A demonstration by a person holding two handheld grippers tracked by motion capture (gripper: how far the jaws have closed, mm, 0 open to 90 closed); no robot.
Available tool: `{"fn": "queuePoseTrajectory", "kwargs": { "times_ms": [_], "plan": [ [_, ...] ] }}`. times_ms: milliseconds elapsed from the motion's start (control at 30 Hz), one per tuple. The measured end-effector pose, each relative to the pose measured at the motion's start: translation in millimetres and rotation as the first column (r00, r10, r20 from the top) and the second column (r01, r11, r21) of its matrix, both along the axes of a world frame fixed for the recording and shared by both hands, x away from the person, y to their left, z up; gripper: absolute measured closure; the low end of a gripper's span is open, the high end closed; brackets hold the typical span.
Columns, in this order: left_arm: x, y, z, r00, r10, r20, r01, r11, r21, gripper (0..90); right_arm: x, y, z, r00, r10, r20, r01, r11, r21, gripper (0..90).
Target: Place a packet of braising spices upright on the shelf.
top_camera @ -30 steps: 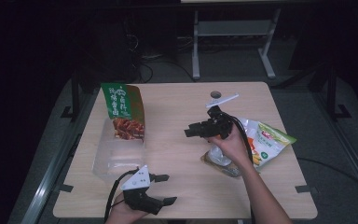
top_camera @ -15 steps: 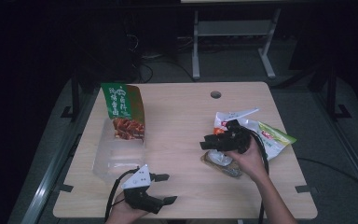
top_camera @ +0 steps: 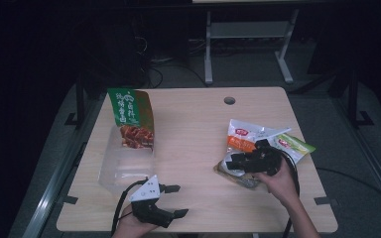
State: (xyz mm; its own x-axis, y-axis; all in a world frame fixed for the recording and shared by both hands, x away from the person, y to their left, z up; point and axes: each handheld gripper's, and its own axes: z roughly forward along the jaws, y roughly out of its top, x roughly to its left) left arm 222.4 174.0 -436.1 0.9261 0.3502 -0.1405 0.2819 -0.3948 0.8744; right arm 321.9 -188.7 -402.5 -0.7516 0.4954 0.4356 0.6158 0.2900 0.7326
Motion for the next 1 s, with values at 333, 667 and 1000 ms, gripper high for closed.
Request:
{"fn": "queuePoseTrajectory", "kwargs": {
  "times_ms": [333, 667, 1000],
  "plan": [
    [0.5, -2.0, -1.6, 1.0000, -0.003, -0.007, 0.003, 1.0000, 0.004, 23.1, -11.0, -10.4, -9.9, 0.9994, -0.032, -0.010, 0.032, 0.999, -0.013, 50.2],
    [-0.8, -2.0, -0.1, 1.0000, -0.007, 0.007, 0.007, 0.9999, 0.010, 23.0, -22.8, -30.5, -9.9, 0.9938, -0.111, 0.000, 0.111, 0.993, -0.028, 49.2],
    [-1.0, -0.1, 1.0, 0.9999, -0.004, 0.012, 0.004, 1.0000, 0.005, 22.9, -23.4, -54.7, -6.9, 0.9785, -0.204, 0.029, 0.206, 0.974, -0.097, 46.0]
  ]
}}
